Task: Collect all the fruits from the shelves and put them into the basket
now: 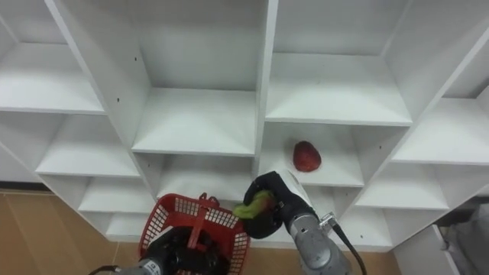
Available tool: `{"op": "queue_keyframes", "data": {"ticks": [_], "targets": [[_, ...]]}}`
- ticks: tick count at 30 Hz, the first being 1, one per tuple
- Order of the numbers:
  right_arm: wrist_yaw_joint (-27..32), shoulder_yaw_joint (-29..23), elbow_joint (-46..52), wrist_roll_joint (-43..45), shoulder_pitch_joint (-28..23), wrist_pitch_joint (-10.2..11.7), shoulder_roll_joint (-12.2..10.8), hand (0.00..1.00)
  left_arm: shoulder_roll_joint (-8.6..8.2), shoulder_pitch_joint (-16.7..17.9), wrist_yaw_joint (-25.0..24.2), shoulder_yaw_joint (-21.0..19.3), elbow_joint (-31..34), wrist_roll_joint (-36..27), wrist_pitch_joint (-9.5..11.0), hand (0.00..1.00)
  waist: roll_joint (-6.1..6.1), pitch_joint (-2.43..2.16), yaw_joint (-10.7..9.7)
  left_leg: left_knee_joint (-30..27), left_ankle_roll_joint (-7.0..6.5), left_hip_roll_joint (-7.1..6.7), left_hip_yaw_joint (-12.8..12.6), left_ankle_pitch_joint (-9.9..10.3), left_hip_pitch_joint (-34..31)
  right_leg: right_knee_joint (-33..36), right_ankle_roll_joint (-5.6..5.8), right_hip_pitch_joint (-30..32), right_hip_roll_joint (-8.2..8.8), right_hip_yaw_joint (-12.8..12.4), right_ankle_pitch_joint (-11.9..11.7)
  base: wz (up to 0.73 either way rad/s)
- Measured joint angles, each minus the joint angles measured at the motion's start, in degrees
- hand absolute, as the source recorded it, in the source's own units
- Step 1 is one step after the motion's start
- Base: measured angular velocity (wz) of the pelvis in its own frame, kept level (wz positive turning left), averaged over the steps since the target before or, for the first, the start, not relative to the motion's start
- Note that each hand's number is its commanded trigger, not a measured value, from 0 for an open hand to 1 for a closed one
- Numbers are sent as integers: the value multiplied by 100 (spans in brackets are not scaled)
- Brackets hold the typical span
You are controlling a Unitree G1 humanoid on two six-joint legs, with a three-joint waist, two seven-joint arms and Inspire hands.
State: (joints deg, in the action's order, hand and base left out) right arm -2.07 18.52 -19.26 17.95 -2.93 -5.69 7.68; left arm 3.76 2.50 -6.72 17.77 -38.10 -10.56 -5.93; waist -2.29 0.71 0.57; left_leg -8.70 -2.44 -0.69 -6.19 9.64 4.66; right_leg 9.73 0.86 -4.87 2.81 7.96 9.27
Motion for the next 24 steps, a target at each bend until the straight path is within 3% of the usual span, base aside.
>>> {"op": "queue_keyframes", "data": {"ticks": [9, 18, 24], "targets": [[-54, -1, -422, 36, 2, -13, -10, 100, 12, 1, -24, 72, 43, -1, 0, 100, -2, -2, 17, 4, 1, 2, -11, 1, 3, 6, 0, 3, -3, -7, 0, 0], [-55, 0, -484, 71, 6, -26, -40, 100, 8, 2, -65, 60, 41, 0, -2, 100, 4, -5, 159, 0, 2, -2, -1, 2, -12, -2, 1, 1, -4, 6, 1, 0], [19, -6, -929, 61, 222, -27, -57, 100, -12, 2, -65, 55, 42, 0, -2, 100, 13, -4, 156, -3, 2, 0, 19, 2, -2, 6, 0, -11, -3, 4, 0, 0]]}}
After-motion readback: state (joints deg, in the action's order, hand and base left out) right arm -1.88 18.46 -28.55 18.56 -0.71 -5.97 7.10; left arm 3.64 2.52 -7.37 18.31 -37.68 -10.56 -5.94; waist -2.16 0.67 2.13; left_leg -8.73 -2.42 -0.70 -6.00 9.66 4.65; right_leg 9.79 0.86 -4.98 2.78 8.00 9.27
